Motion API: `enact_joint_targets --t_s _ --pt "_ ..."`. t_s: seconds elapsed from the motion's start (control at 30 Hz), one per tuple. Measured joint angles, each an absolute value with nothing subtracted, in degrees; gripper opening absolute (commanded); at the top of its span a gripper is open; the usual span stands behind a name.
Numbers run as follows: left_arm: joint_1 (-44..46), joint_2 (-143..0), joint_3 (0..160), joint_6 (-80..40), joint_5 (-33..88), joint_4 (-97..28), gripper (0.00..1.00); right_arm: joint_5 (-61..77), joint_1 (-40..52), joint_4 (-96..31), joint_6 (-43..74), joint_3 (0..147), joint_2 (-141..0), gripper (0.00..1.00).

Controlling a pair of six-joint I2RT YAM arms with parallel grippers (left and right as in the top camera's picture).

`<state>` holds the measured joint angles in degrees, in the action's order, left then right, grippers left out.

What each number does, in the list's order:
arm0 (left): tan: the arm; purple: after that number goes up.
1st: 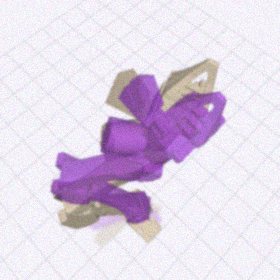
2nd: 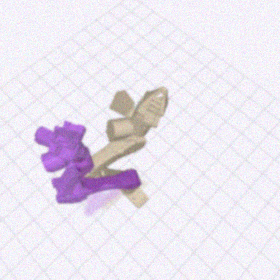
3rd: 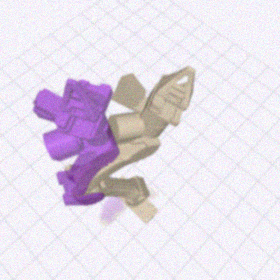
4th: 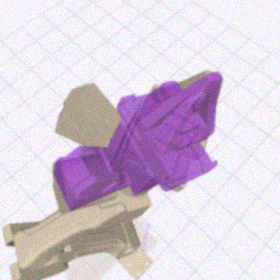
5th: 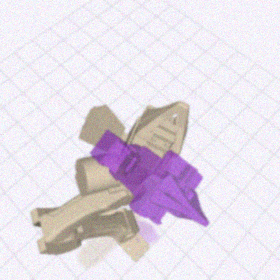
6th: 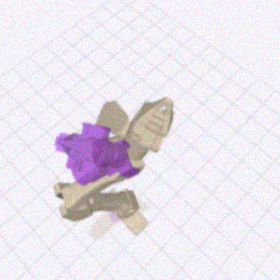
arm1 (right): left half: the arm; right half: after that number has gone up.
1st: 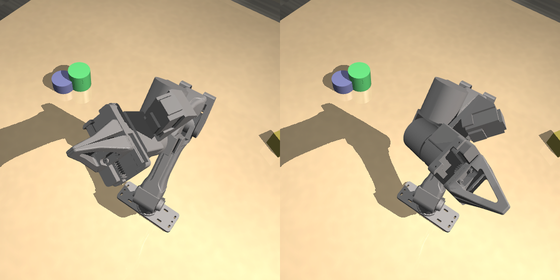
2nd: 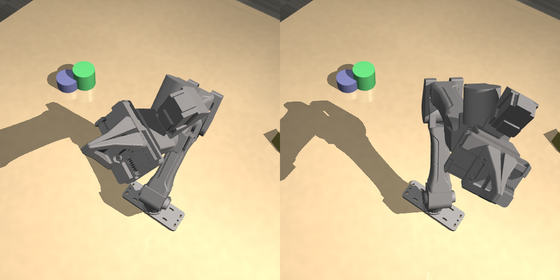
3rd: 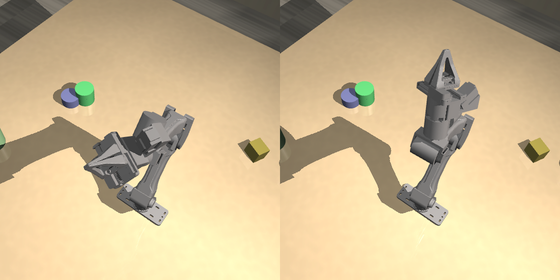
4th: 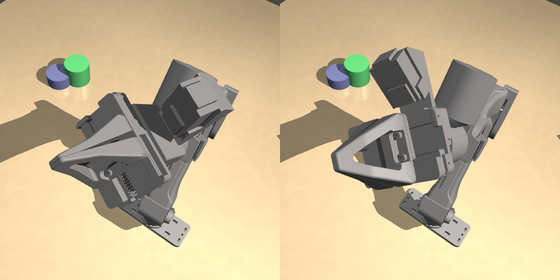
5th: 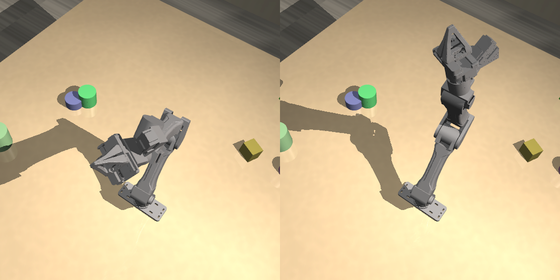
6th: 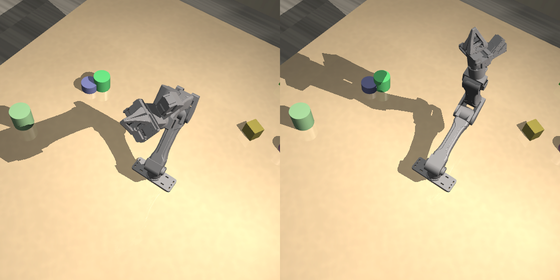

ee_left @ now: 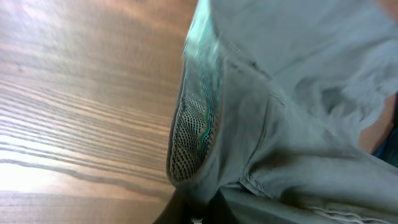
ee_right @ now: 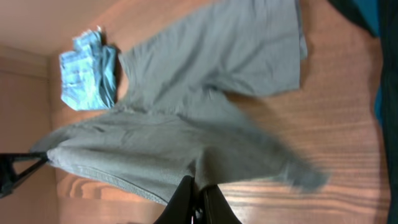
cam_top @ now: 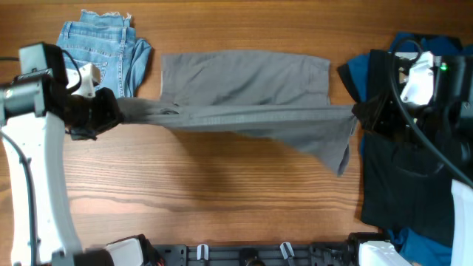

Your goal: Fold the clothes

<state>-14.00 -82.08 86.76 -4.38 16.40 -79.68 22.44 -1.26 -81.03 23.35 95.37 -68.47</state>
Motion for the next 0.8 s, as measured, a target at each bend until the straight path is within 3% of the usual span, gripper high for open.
enact_joint_targets --t_s 0.17,0.43,0.7,0.8 --pt "-14.37 -72.75 87.53 -4.16 15.94 -75.72 0.04 20.29 -1.28 -79.77 23.79 95.46 -67.51 0.04" --pt "-14.35 -71.88 87.55 -4.16 17.34 -73.97 0.04 18.50 -1.15 -71.09 22.39 95.48 -69.54 0.04" --pt "-14.37 -71.81 87.64 -4.16 15.07 -88.25 0.04 14.66 -1.17 -90.85 22.52 95.77 -69.54 0.04" --pt "-14.37 -71.77 87.66 -4.16 14.44 -90.15 0.04 14.59 -1.17 -89.78 23.24 95.77 -69.54 0.04"
